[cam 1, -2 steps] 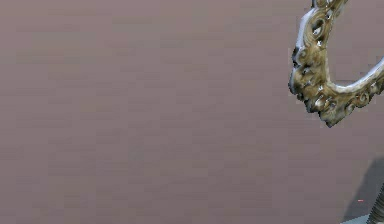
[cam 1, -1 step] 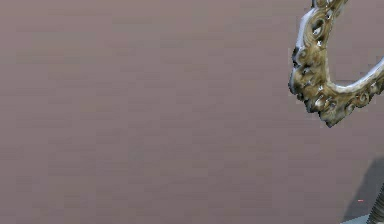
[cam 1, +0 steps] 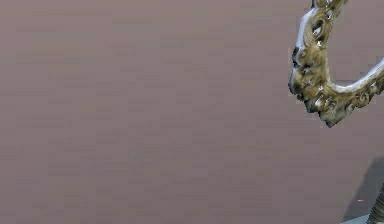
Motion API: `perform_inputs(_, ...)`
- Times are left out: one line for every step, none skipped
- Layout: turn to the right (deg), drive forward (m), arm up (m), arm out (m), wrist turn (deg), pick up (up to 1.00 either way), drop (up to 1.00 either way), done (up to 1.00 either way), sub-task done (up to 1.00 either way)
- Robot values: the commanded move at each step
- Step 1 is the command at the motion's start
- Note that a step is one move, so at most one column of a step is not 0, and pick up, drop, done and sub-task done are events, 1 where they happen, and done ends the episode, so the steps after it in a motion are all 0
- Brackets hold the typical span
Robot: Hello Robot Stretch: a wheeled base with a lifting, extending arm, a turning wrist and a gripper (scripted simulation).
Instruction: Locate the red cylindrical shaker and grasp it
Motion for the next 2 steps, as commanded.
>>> perform_inputs(0.0,0.0,0.0,0.0,45.0,0.0,0.0,0.0,0.0)
perform_inputs(0.0,0.0,0.0,0.0,45.0,0.0,0.0,0.0,0.0)
